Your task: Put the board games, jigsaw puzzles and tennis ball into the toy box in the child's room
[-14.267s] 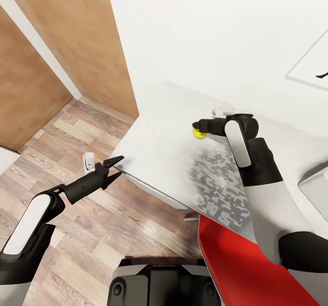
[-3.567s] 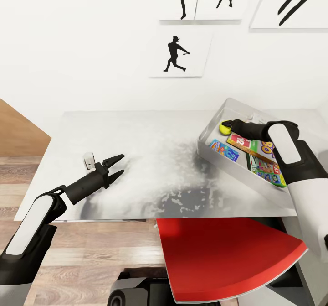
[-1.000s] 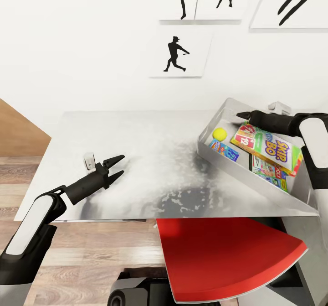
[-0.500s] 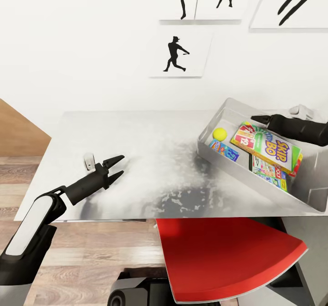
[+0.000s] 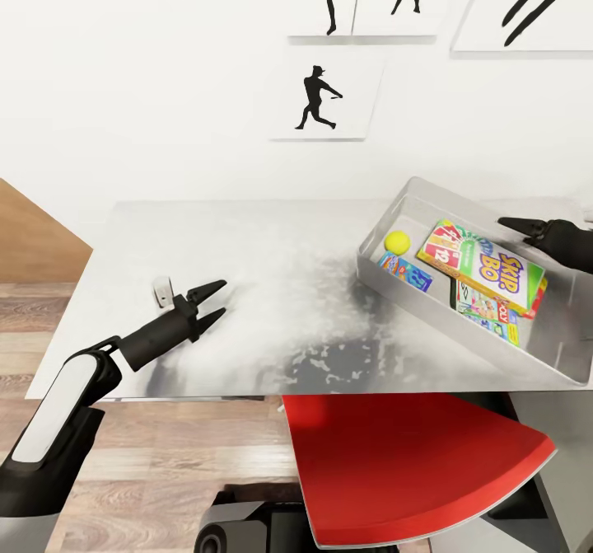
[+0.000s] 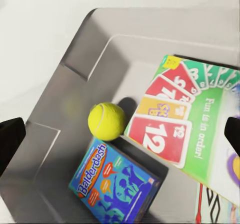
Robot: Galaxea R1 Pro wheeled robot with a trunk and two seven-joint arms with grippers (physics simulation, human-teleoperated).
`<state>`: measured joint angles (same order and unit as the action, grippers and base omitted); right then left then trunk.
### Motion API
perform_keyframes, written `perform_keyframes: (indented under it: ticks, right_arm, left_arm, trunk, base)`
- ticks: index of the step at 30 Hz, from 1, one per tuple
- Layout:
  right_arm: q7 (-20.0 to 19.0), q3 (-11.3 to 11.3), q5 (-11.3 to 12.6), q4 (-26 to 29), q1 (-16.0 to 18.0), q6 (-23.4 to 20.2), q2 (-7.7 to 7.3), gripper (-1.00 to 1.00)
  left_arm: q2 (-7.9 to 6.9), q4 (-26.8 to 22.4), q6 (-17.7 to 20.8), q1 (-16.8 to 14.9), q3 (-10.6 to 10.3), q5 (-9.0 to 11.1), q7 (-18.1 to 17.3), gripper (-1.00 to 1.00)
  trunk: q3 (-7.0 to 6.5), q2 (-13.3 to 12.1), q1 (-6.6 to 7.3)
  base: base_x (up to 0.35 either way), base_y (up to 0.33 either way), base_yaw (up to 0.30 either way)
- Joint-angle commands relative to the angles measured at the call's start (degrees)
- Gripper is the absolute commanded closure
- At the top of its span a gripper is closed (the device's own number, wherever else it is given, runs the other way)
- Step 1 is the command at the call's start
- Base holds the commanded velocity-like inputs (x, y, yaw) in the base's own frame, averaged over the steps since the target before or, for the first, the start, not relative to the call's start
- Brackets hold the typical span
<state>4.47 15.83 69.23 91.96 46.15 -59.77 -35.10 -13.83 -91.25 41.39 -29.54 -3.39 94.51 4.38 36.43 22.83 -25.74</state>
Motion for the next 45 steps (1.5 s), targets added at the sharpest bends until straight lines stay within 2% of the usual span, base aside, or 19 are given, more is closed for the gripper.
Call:
perform_keyframes:
  ticks: [1,5,7,8,10,11,12,13,15,16,18,19,20,21,24,25,28,33,45]
  right_arm:
    - [-1.73,1.30,0.70,0.11,-1.11,-0.23,-0.77,-1.00]
    - [-6.23,3.64,0.86,0.22,-3.80,-0.23,-2.34,-1.00]
    - [-10.17,5.90,0.89,0.29,-7.46,-0.23,-3.99,-1.00]
    - [-10.17,5.90,0.89,0.29,-7.46,-0.23,-3.99,-1.00]
    - [-13.09,9.07,0.90,0.33,-12.50,-0.23,-5.59,-1.00]
    - [-13.09,9.07,0.90,0.33,-12.50,-0.23,-5.59,-1.00]
    - [-14.23,11.29,0.93,0.35,-15.46,-0.23,-6.20,-1.00]
    - [-14.23,11.29,0.93,0.35,-15.46,-0.23,-6.20,-1.00]
    - [-16.38,16.55,1.00,0.39,-21.69,-0.23,-6.98,-1.00]
    - [-16.38,16.55,1.00,0.39,-21.69,-0.23,-6.98,-1.00]
    - [-18.96,21.92,1.06,0.42,-27.83,-0.23,-7.24,-1.00]
    - [-18.96,21.92,1.06,0.42,-27.83,-0.23,-7.24,-1.00]
    - [-20.43,24.39,1.07,0.42,-30.57,-0.23,-7.32,-1.00]
    - [-20.43,24.39,1.07,0.42,-30.57,-0.23,-7.32,-1.00]
    - [-24.95,30.31,0.99,0.41,-36.96,-0.23,-7.46,-1.00]
    - [-24.95,30.31,0.99,0.41,-36.96,-0.23,-7.46,-1.00]
    - [-27.92,33.69,0.82,0.41,-40.50,-0.23,-7.57,-1.00]
    - [-29.50,35.43,0.72,0.41,-42.34,-0.23,-7.65,-1.00]
    - [-30.87,36.62,0.58,0.41,-43.97,-0.23,-7.63,-1.00]
  left_arm:
    - [0.00,-0.07,0.08,-0.06,-0.06,0.58,0.42,-1.00]
    - [0.06,-0.18,0.09,-0.13,-0.08,0.58,0.35,-1.00]
    - [0.11,-0.33,0.09,-0.21,-0.12,0.60,0.29,-1.00]
    - [0.11,-0.33,0.09,-0.21,-0.12,0.60,0.29,-1.00]
    - [0.18,-0.43,0.09,-0.27,-0.30,0.63,0.27,-1.00]
    - [0.18,-0.43,0.09,-0.27,-0.30,0.63,0.27,-1.00]
    - [0.20,-0.46,0.09,-0.30,-0.57,0.62,0.27,-1.00]
    - [0.20,-0.46,0.09,-0.30,-0.57,0.62,0.27,-1.00]
    - [0.21,-0.51,0.10,-0.41,-1.25,0.61,0.22,-1.00]
    - [0.21,-0.51,0.10,-0.41,-1.25,0.61,0.22,-1.00]
    - [0.21,-0.57,0.10,-0.53,-1.78,0.60,0.03,-1.00]
    - [0.21,-0.57,0.10,-0.53,-1.78,0.60,0.03,-1.00]
    - [0.21,-0.60,0.10,-0.56,-1.98,0.60,-0.11,-1.00]
    - [0.21,-0.60,0.10,-0.56,-1.98,0.60,-0.11,-1.00]
    - [0.23,-0.60,0.07,-0.63,-2.39,0.59,-0.54,-1.00]
    - [0.23,-0.60,0.07,-0.63,-2.39,0.59,-0.54,-1.00]
    - [0.24,-0.64,0.04,-0.66,-2.62,0.59,-0.79,-1.00]
    - [0.24,-0.66,0.02,-0.69,-2.73,0.59,-0.93,-1.00]
    - [0.27,-0.71,0.05,-0.69,-2.89,0.59,-1.31,-1.00]
  trunk:
    - [0.07,0.09,-0.04]
    - [0.07,0.09,-0.04]
    - [0.07,0.09,-0.04]
    - [0.07,0.09,-0.04]
    - [0.07,0.09,-0.04]
    - [0.07,0.09,-0.04]
    - [0.07,0.09,-0.04]
    - [0.07,0.09,-0.04]
    - [0.07,0.09,-0.04]
    - [0.07,0.09,-0.04]
    - [0.07,0.09,-0.04]
    - [0.07,0.09,-0.04]
    - [0.07,0.09,-0.04]
    - [0.07,0.09,-0.04]
    - [0.07,0.09,-0.04]
    - [0.07,0.09,-0.04]
    - [0.07,0.09,-0.04]
    - [0.00,0.09,-0.04]
    - [-0.32,0.09,-0.04]
  base:
    - [0.000,0.000,0.000]
    - [0.000,0.000,0.000]
    - [0.000,0.000,0.000]
    - [0.000,0.000,0.000]
    - [0.000,0.000,0.000]
    - [0.000,0.000,0.000]
    - [0.000,0.000,0.000]
    - [0.000,0.000,0.000]
    - [0.000,0.000,0.000]
    - [0.000,0.000,0.000]
    - [0.000,0.000,0.000]
    - [0.000,0.000,0.000]
    - [0.000,0.000,0.000]
    - [0.000,0.000,0.000]
    - [0.000,0.000,-0.002]
    - [0.000,0.000,-0.006]
    - [0.000,0.000,-0.044]
    - [0.000,0.000,-0.123]
    - [0.000,0.000,-0.224]
